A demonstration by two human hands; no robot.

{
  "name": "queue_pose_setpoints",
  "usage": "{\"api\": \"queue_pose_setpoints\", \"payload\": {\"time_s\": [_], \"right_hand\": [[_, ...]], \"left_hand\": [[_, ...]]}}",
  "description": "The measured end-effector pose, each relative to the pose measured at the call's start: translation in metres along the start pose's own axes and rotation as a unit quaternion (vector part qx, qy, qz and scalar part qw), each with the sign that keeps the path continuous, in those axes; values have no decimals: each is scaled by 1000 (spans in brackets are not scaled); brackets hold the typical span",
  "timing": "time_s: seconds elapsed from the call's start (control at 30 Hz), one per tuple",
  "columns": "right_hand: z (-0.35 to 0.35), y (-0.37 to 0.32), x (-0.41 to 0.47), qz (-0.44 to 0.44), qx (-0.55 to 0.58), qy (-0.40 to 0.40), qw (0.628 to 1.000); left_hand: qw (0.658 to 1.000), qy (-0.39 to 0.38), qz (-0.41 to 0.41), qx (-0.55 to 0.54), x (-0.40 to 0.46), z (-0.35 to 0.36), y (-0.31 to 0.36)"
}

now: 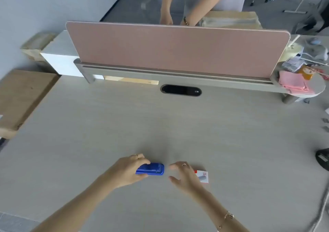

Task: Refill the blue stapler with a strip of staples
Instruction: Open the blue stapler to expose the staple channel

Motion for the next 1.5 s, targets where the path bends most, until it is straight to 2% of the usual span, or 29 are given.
{"api": "queue_pose_setpoints", "payload": {"time_s": [0.1,0.27,0.93,1.17,1.5], "right_hand": [[6,-10,7,-36,18,20,999],[13,-21,15,-88,23,53,994],[12,-26,27,-149,98,121,976],[15,-25,16,-129,133,150,971],[14,-25,17,-99,106,154,977]], "left_hand": [[999,33,23,18,8,-1,0],[998,38,43,21,16,8,-3],[971,174,163,-2,31,9,15],[970,187,154,-11,21,8,23],[967,174,177,53,22,3,34]]}}
Point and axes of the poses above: each hand's wrist, its own x-axis towards the middle knuckle, its own z-axis out of the palm, y = z × x, the point moved 10 cm from there along x, towards the middle knuckle, and after that the axes turned 14 degrees about y, right-handed, at the moved point
